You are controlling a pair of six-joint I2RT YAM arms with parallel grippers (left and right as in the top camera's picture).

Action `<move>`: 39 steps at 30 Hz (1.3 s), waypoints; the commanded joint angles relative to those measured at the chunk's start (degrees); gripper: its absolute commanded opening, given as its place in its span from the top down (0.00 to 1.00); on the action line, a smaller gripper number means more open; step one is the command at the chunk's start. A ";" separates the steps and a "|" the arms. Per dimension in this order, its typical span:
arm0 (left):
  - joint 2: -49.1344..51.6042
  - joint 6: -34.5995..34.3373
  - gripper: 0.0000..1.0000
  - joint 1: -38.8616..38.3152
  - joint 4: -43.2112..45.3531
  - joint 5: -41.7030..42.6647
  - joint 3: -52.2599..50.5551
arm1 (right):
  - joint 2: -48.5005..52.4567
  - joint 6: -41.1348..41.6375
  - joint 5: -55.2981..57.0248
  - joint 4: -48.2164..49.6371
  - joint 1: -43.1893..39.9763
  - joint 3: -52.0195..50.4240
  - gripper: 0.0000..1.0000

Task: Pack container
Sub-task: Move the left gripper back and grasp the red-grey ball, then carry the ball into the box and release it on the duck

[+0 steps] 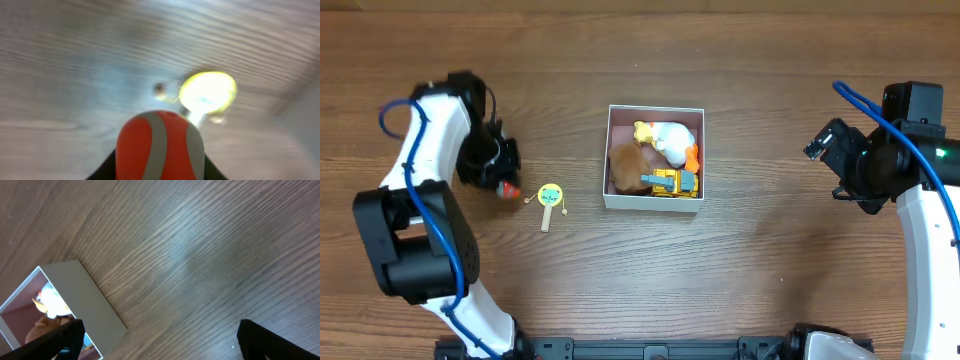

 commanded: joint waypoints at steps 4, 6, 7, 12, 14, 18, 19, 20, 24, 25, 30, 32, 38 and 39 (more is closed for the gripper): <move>-2.45 9.29 0.67 -14.32 -5.77 6.60 24.81 | -0.04 -0.13 0.28 0.28 -0.22 0.81 0.00; -2.45 12.07 0.62 -19.69 -3.41 6.21 26.88 | -0.04 -0.13 0.28 0.28 -0.22 0.81 0.00; -2.45 13.05 0.58 -22.32 -1.53 5.27 26.91 | -0.04 -0.13 0.28 0.28 -0.22 0.81 0.00; 0.33 11.21 0.52 -32.74 7.37 -3.04 24.94 | -0.04 -0.13 0.26 0.22 -0.22 0.81 0.00; 3.21 10.49 0.50 -34.84 9.75 -4.66 24.65 | -0.04 -0.13 0.26 0.04 -0.22 0.81 0.00; 8.74 7.50 0.51 -35.56 12.81 -5.29 24.65 | -0.04 -0.13 0.28 -0.33 -0.22 0.81 0.00; 9.90 7.52 0.51 -35.54 13.09 -4.74 24.65 | -0.04 -0.13 0.28 -0.39 -0.22 0.81 0.00; 10.93 7.50 0.50 -35.54 13.14 -4.35 24.65 | -0.04 -0.13 0.28 -0.42 -0.22 0.81 0.00; 13.75 7.50 0.42 -35.50 13.07 -4.96 24.65 | -0.04 -0.13 0.28 -0.42 -0.22 0.81 0.00; 14.05 7.48 0.37 -35.50 13.03 -6.14 24.65 | -0.04 -0.15 0.28 -0.48 -0.22 0.81 0.00; 13.66 6.67 0.11 -35.50 11.74 -10.16 26.14 | -0.04 -0.15 0.28 -0.85 -0.22 0.81 0.00; 13.57 6.67 0.09 -35.50 10.69 -10.38 27.17 | -0.04 -0.15 0.28 -0.85 -0.22 0.81 0.00; 12.70 6.27 0.28 -35.54 8.02 -7.67 30.69 | -0.04 -0.15 0.28 -0.87 -0.22 0.81 0.00; 12.70 6.27 0.45 -35.69 7.63 -5.64 31.34 | -0.04 -0.15 0.28 -0.87 -0.22 0.81 0.00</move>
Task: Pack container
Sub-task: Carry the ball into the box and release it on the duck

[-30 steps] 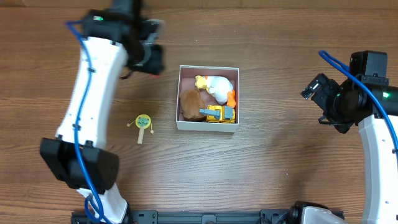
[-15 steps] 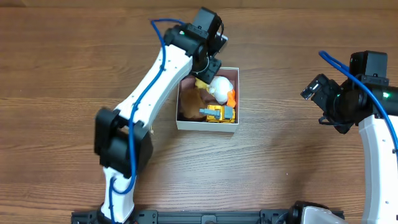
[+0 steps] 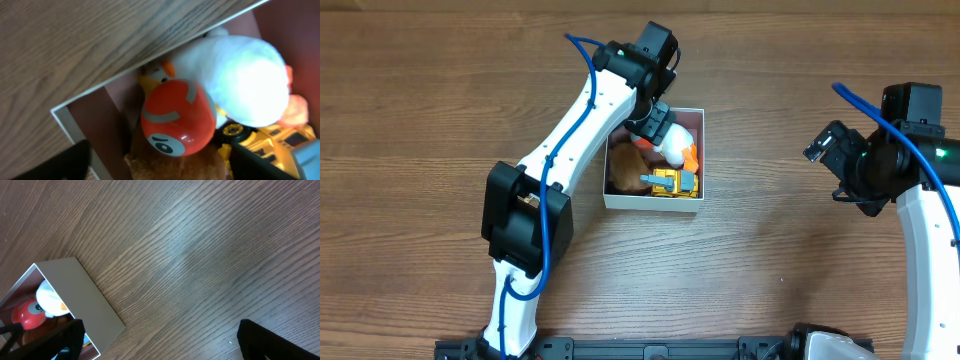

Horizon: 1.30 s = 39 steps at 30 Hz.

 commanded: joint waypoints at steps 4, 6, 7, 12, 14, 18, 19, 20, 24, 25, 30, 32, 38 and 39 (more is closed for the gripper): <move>-1.84 -0.57 0.96 -0.52 -0.90 7.54 3.41 | -0.07 -0.15 0.26 0.20 -0.22 0.81 0.00; -1.55 -0.57 0.96 -0.81 -0.76 7.23 2.86 | -0.07 -0.15 0.26 0.17 -0.22 0.81 0.00; -1.27 -0.57 0.96 -0.87 -0.72 6.93 2.56 | -0.07 -0.15 0.26 0.09 -0.22 0.81 0.00; 1.40 -2.21 0.96 -0.87 -0.24 5.46 0.00 | -0.07 -0.15 0.26 -0.13 -0.22 0.81 0.00; 3.30 -2.32 0.96 -0.85 -0.31 4.96 -0.39 | -0.07 -0.15 0.26 -0.17 -0.22 0.81 0.00; 5.73 -2.80 0.96 -0.87 -1.07 3.34 -0.39 | -0.07 -0.15 0.28 -0.61 -0.22 0.81 0.00; 5.90 -3.02 0.96 -0.87 -1.01 3.08 -0.37 | -0.07 -0.15 0.28 -0.72 -0.22 0.81 0.00; 5.90 -2.99 0.95 -0.87 -1.01 3.10 -0.37 | -0.07 -0.15 0.26 -0.85 -0.22 0.81 0.00; 4.68 -2.95 0.65 -0.79 -4.61 3.06 2.91 | -0.07 -0.15 0.26 -1.27 -0.22 0.81 0.00; 4.00 -2.95 0.62 -0.76 -6.56 2.84 4.96 | -0.07 -0.15 0.26 -1.25 -0.22 0.81 0.00; -0.17 -2.95 0.55 -0.35 -16.57 1.31 16.22 | -0.07 -0.15 0.26 -1.25 -0.22 0.81 0.00; -2.38 -3.13 0.49 -0.02 -20.55 -0.13 19.56 | -0.07 -0.15 0.26 -1.29 -0.22 0.81 0.00; -9.05 -7.10 0.41 3.37 -28.33 -5.40 20.46 | -0.07 -0.13 0.26 -1.46 -0.22 0.81 0.00; -9.90 -7.98 0.40 4.46 -28.33 -4.26 19.65 | -0.07 -0.15 0.24 -1.49 -0.22 0.81 0.00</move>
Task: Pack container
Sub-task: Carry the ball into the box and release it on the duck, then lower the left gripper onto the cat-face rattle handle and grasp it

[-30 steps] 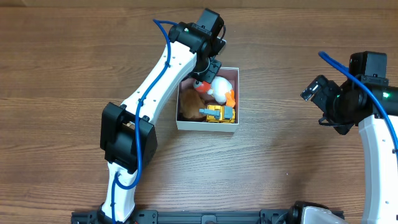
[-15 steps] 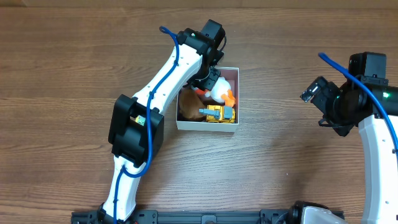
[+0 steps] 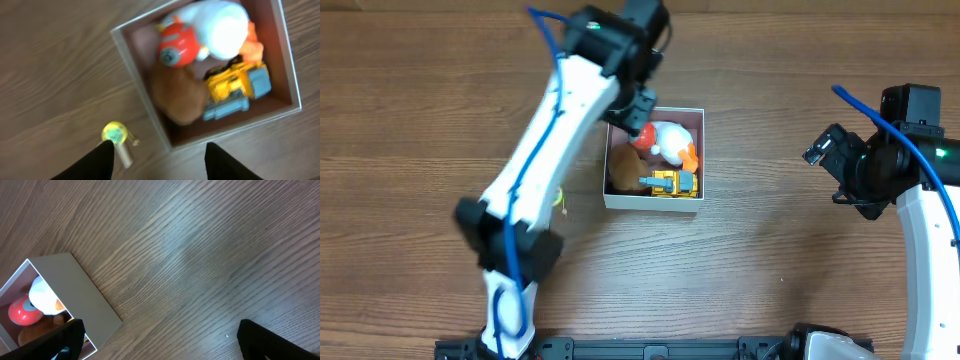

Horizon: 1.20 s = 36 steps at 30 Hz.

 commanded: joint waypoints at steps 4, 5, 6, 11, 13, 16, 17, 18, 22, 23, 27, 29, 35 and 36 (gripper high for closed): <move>-5.77 -7.26 0.39 8.28 -0.61 0.63 -4.66 | -0.07 -0.13 0.26 -0.04 -0.22 0.81 0.00; -5.79 -7.26 0.39 9.40 -0.61 1.33 -6.56 | -0.07 -0.15 0.28 -0.09 -0.22 0.81 0.00; -5.79 -7.50 0.39 10.56 -0.61 1.77 -9.01 | -0.07 -0.15 0.28 -0.09 -0.22 0.81 0.00; -5.79 -10.21 0.47 13.55 0.92 2.51 -23.67 | -0.07 -0.15 0.28 -0.24 -0.22 0.81 0.00; -5.79 -10.19 0.48 13.68 2.95 2.38 -29.79 | -0.07 -0.15 0.28 -0.26 -0.22 0.81 0.00; -5.79 -10.12 0.50 13.68 5.27 2.45 -36.50 | -0.07 -0.15 0.28 -0.26 -0.22 0.81 0.00; -5.79 -9.94 0.50 13.66 5.73 2.43 -37.99 | -0.07 -0.15 0.31 -0.24 -0.22 0.81 0.00; -5.79 -9.53 0.51 13.62 6.47 2.45 -40.33 | -0.07 -0.15 0.31 -0.20 -0.22 0.81 0.00; -5.81 -9.53 0.54 13.57 10.19 2.19 -48.59 | -0.07 -0.17 0.81 0.55 -0.22 0.81 0.00; -5.84 -9.57 0.55 13.57 11.39 2.16 -50.77 | -0.07 -0.15 1.18 0.57 -0.22 0.81 0.00; -6.12 -9.60 0.55 13.57 18.25 2.27 -59.52 | -0.07 -0.20 2.25 0.57 -0.22 0.81 0.00; -6.12 -9.57 0.55 13.68 21.66 2.25 -62.73 | -0.07 -0.37 2.73 0.52 -0.22 0.81 0.00; -6.12 -9.55 0.55 13.64 28.59 0.83 -68.94 | -0.07 -0.37 2.89 0.33 -0.22 0.81 0.00; -6.12 -9.53 0.56 13.64 28.85 0.26 -69.33 | -0.07 -0.37 2.89 0.28 -0.22 0.81 0.00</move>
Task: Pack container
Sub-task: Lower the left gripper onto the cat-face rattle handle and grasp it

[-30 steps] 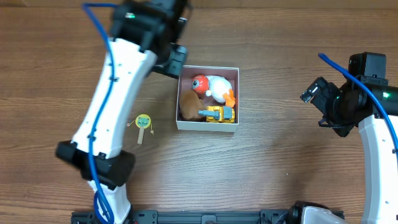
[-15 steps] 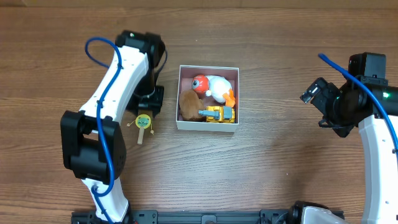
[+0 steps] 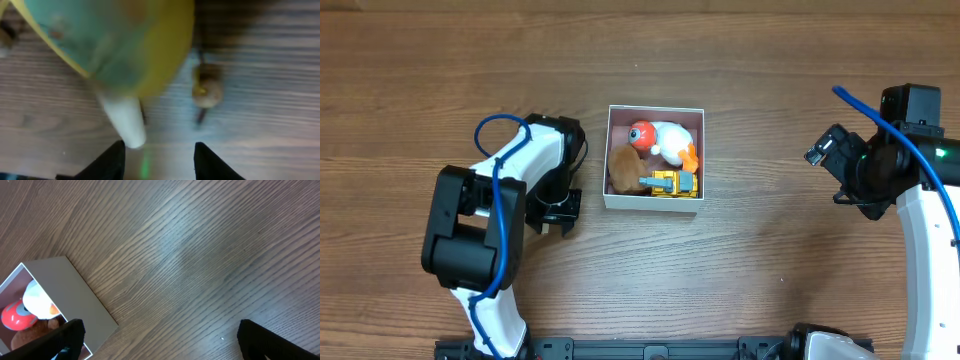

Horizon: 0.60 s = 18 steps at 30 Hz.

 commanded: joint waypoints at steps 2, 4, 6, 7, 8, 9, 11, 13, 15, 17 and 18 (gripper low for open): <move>-0.13 -0.33 0.56 -0.07 2.03 -1.20 -2.82 | -0.07 -0.17 1.14 0.09 -0.22 0.81 0.00; -0.17 -0.33 0.56 -0.07 1.92 -1.20 -2.82 | -0.07 -0.17 1.16 0.09 -0.22 0.81 0.00; -0.24 -0.33 0.57 -0.07 1.81 -1.22 -2.82 | -0.07 -0.15 1.14 0.11 -0.22 0.81 0.00; -0.24 -0.33 0.57 -0.07 1.81 -1.27 -2.82 | -0.07 -0.15 1.14 0.09 -0.22 0.81 0.00; -0.24 -0.39 0.56 0.02 1.84 -1.68 -2.82 | -0.07 -0.15 1.14 0.07 -0.22 0.81 0.00; -0.24 -0.68 0.56 0.13 2.03 -2.40 -2.82 | -0.07 -0.15 1.14 0.04 -0.22 0.81 0.00; -0.24 -1.88 0.56 0.50 2.82 -3.63 -2.82 | -0.07 -0.15 1.14 -0.15 -0.22 0.81 0.00; -0.22 -2.82 0.55 0.98 4.50 -3.72 -2.82 | -0.07 -0.15 1.14 -0.33 -0.22 0.81 0.00; -0.22 -4.17 0.56 1.38 6.25 -3.67 -2.84 | -0.07 -0.17 1.14 -0.61 -0.22 0.81 0.00; -0.22 -4.72 0.56 1.62 7.80 -3.74 -2.84 | -0.07 -0.17 1.16 -0.87 -0.22 0.81 0.00; -0.22 -4.85 0.56 1.70 8.48 -3.76 -2.84 | -0.07 -0.17 1.18 -0.96 -0.22 0.81 0.00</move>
